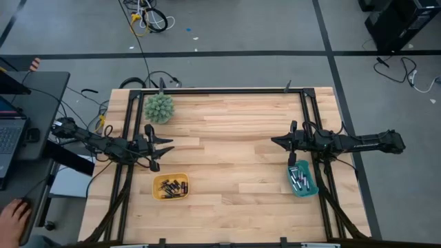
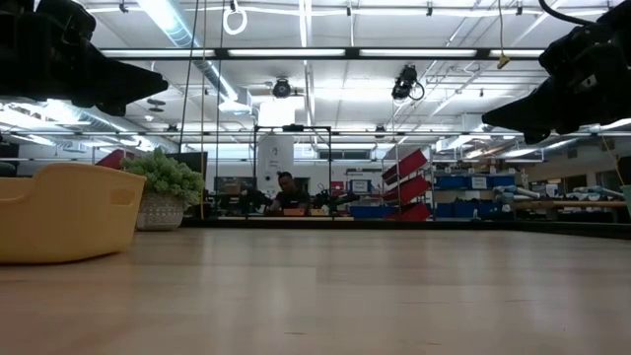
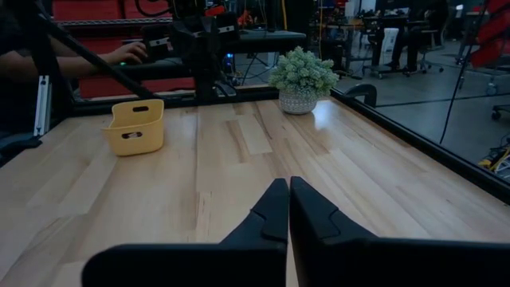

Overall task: Sort batteries
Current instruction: Return to Home Position

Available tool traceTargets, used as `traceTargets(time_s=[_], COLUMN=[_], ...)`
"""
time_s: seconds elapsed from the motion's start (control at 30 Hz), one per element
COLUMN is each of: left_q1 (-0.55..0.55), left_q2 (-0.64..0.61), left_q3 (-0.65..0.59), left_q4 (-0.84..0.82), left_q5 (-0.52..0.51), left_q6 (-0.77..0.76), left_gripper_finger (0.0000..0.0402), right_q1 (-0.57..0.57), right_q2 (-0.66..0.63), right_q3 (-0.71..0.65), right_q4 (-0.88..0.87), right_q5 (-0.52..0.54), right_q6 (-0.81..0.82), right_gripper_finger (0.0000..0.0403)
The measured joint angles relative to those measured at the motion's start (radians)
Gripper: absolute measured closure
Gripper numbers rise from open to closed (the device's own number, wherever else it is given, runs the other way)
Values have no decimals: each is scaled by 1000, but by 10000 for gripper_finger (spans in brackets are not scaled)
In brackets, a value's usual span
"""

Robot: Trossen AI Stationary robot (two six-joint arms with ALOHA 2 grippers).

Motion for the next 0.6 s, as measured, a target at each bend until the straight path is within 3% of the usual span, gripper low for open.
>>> traceTargets(time_s=[0.6], left_q1=[0], left_q2=[0], left_q3=[0], left_q4=[0], left_q5=[0], left_q6=[0], left_gripper_finger=[282], right_q1=[0], right_q2=[0], right_q3=[0], right_q4=[0], right_q5=[0], right_q6=[0], right_gripper_finger=[399])
